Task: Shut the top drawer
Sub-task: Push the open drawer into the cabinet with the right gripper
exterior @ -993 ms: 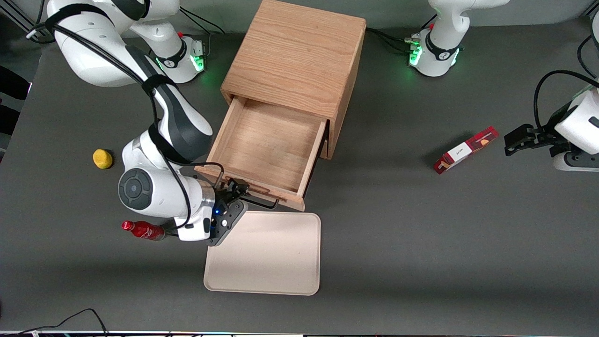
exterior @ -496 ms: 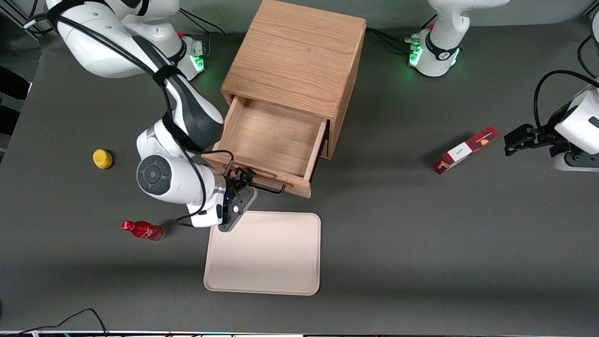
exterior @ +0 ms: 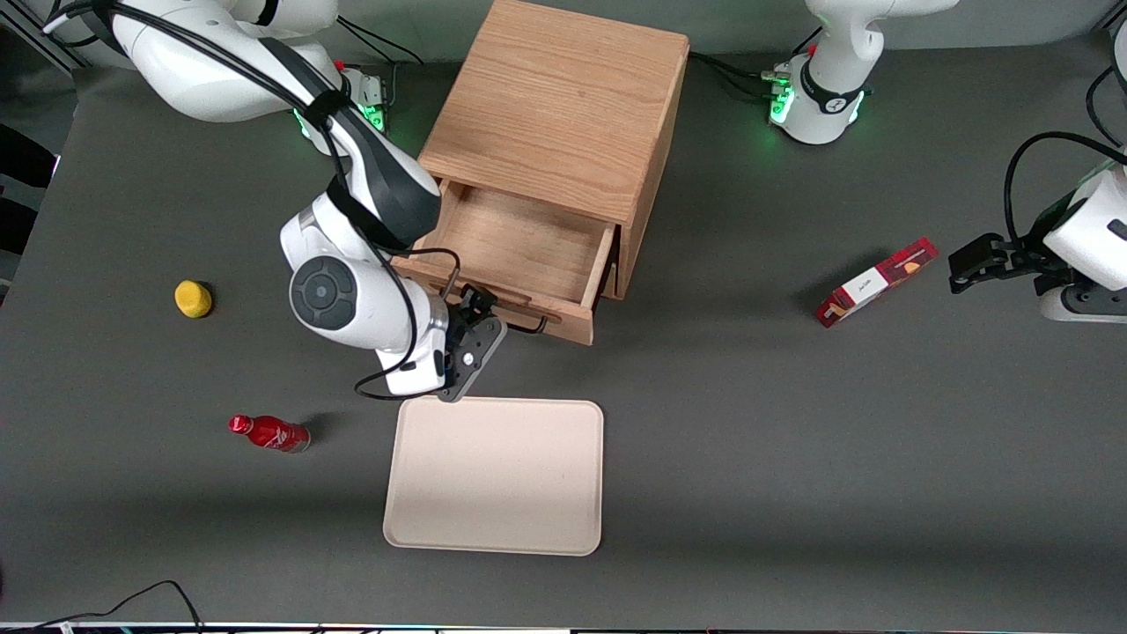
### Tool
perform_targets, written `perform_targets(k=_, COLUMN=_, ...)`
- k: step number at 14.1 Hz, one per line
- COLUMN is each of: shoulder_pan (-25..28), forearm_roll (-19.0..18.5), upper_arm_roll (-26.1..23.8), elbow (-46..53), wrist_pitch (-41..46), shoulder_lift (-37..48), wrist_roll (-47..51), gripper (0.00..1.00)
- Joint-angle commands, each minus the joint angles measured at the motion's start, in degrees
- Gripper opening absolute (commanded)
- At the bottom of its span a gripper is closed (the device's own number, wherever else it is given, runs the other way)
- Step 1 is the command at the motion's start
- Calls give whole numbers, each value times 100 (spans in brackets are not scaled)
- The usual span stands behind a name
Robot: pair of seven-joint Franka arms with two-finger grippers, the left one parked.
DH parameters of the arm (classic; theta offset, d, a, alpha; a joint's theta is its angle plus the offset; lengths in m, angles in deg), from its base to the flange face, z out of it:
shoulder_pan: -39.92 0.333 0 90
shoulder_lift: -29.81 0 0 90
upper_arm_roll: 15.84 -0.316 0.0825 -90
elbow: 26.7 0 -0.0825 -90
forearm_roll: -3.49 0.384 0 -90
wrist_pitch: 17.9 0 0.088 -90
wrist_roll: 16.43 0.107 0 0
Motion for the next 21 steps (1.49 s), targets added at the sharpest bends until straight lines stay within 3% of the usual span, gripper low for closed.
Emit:
perform_targets(k=1, shoulder_pan=12, forearm_roll=-53, upper_arm_roll=-77, elbow=-476, wrist_pitch=-169, shoulder_lift=391, wrist_roll=339, gripper=100)
perform_targets(k=9, shoulder_pan=12, forearm_roll=-61, upper_arm_roll=-350, elbow=-1381, wrist_pitch=-635, shoulder_lift=883, wrist_roll=656, gripper=100)
perform_targets(k=21, shoulder_pan=3, forearm_roll=-9, upper_arm_roll=-675, elbow=-2067, wrist_pitch=-644, shoulder_lift=1490, wrist_roll=893, gripper=100)
